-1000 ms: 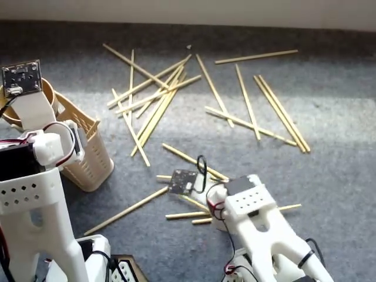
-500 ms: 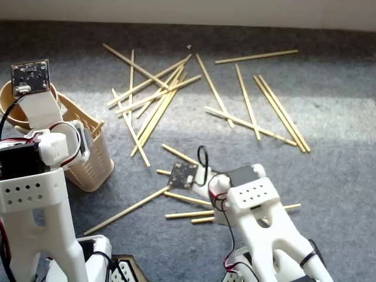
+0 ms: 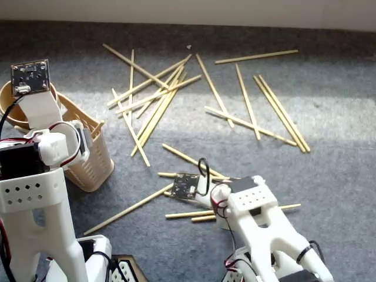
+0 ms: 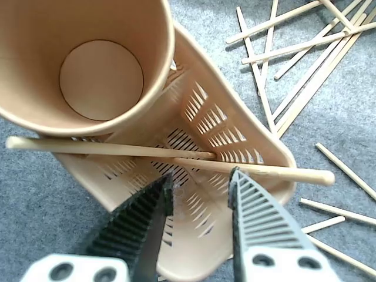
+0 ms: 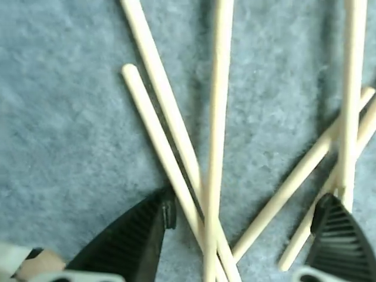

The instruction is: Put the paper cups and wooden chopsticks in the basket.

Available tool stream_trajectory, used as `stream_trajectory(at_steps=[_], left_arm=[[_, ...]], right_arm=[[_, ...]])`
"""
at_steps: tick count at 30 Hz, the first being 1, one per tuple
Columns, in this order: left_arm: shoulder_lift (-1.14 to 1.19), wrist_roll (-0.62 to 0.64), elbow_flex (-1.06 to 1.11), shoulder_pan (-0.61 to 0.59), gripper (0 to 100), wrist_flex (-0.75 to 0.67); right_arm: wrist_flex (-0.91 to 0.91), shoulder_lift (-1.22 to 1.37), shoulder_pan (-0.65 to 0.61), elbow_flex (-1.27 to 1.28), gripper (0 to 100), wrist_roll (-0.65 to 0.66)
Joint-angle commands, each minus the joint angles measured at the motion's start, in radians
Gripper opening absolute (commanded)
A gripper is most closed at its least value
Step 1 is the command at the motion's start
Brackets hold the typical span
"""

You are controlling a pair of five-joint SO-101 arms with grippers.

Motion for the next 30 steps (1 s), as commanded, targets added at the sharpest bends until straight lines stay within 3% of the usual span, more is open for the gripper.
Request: stream_trajectory(at_steps=[1, 7, 14, 25, 30], left_arm=[[-0.004, 0.003, -0.004, 0.018, 18, -0.008], [-0.004, 0.002, -0.002, 0.022, 18, -0.008], [-0.004, 0.002, 0.018, 0.024, 18, -0.014], [-0.004, 0.002, 0.022, 0.024, 18, -0.017], [-0.004, 0.002, 0.022, 0.024, 18, -0.015]], right_arm=[[-0.031, 0.191, 0.073, -0.133, 35.8, 0.02], [0.048, 0.522, 0.13, -0.524, 35.8, -0.06], [0.18, 0.607, 0.151, -0.845, 35.8, -0.06], [0.302, 0.438, 0.176, -0.877, 35.5, -0.061], [0.34, 0.412, 0.148, -0.759, 35.5, -0.061]])
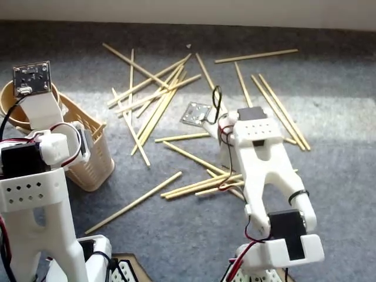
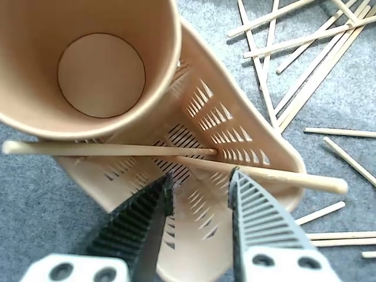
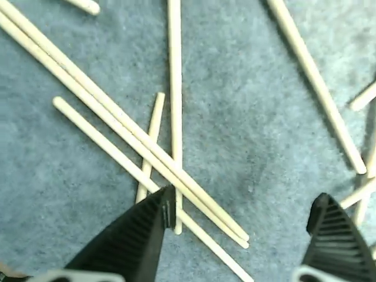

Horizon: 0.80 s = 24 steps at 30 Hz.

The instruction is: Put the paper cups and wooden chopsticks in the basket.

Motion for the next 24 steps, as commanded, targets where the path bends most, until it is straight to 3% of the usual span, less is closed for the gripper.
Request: stream_trajectory(at_steps=[1, 11, 24], left_arm=[[-0.004, 0.002, 0.001, 0.024, 18, -0.009], [-0.004, 0.002, 0.002, 0.024, 18, -0.011], [-0.004, 0.002, 0.002, 0.024, 18, -0.005]], right_arm=[[0.027, -0.059, -0.022, 0.101, 35.5, -0.011], [-0.288, -0.05, -0.065, 0.41, 35.4, 0.009], [-0.3, -0.05, -0.048, 0.282, 35.4, 0.057]])
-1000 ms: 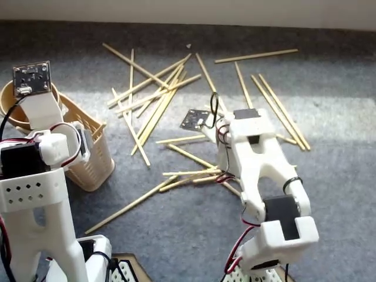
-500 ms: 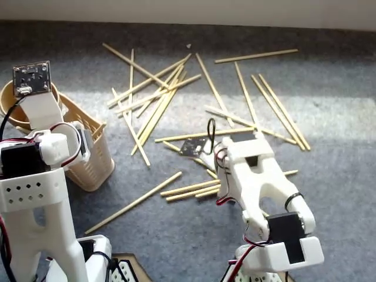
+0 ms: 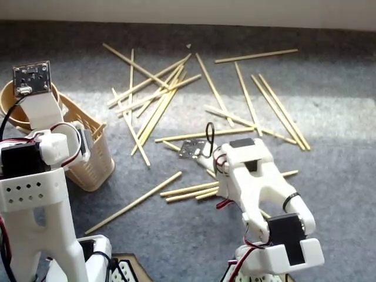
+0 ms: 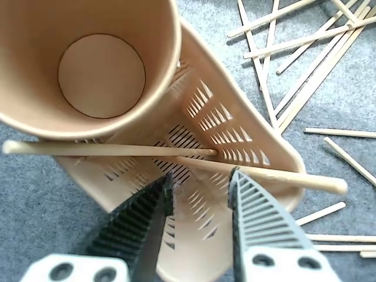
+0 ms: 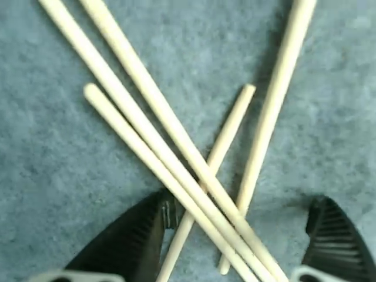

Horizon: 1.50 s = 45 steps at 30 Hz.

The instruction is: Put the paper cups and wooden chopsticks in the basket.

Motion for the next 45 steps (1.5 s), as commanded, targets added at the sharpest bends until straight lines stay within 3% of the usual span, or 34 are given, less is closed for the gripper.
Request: stream_trajectory(at_steps=[1, 11, 14, 17, 18, 24, 31, 37, 45], left_arm=[[-0.004, 0.002, 0.002, 0.024, 18, -0.002], [-0.004, 0.002, 0.004, 0.024, 18, 0.0], [-0.004, 0.002, 0.004, 0.024, 18, 0.0], [-0.004, 0.002, 0.004, 0.024, 18, 0.0], [-0.004, 0.002, 0.004, 0.024, 18, 0.0], [-0.002, 0.0, 0.027, 0.024, 18, -0.009], [-0.004, -0.002, 0.022, 0.024, 18, -0.009], [-0.004, -0.002, -0.004, 0.019, 18, -0.002], [-0.004, -0.035, -0.018, 0.016, 18, 0.0]], right_arm=[[-0.031, -0.022, 0.002, -0.067, 35.4, 0.04], [-0.17, -0.019, -0.004, 0.087, 34.4, 0.11], [-0.173, -0.021, -0.005, 0.16, 22.3, 0.167], [-0.171, -0.021, -0.005, 0.179, 0.0, 0.17], [-0.17, -0.022, -0.004, 0.182, 1.4, 0.16], [-0.143, -0.056, -0.004, 0.124, 0.5, -0.091], [0.127, -0.326, -0.004, -0.117, 0.5, -0.436], [0.32, -0.561, -0.007, -0.318, 0.5, -0.594], [0.317, -0.608, -0.038, -0.444, 0.5, -0.738]])
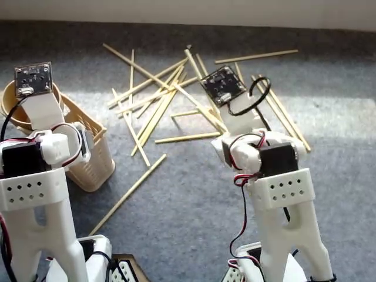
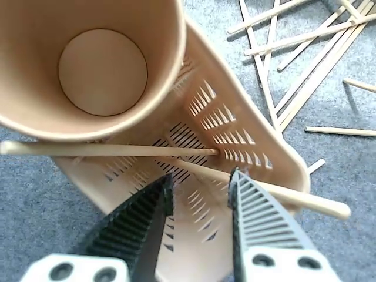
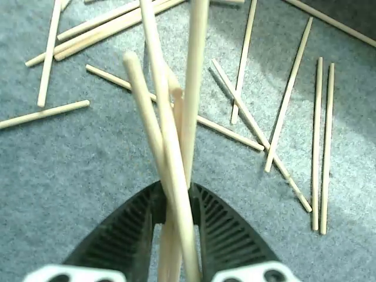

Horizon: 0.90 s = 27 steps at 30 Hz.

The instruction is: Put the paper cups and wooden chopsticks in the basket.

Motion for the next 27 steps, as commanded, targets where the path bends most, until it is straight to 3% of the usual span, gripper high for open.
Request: stream_trajectory(at_steps=[1, 9, 19, 23, 27], left_arm=[[-0.004, -0.032, -0.03, 0.016, 18, 0.0], [-0.099, -0.029, -0.17, -0.217, 18, -0.002], [-0.306, -0.029, -0.203, -0.222, 18, -0.005], [-0.323, -0.029, -0.203, -0.229, 18, -0.002], [-0.321, -0.032, -0.203, -0.357, 18, -0.011]], right_arm=[[-0.028, -0.036, -0.013, -0.097, 0.5, -0.064], [-0.166, -0.036, -0.12, -0.197, 0.5, -0.18], [-0.197, -0.036, -0.127, -0.294, 0.5, -0.207], [-0.272, -0.036, -0.13, -0.297, 0.5, -0.284], [-0.318, -0.036, -0.182, -0.295, 0.5, -0.293]])
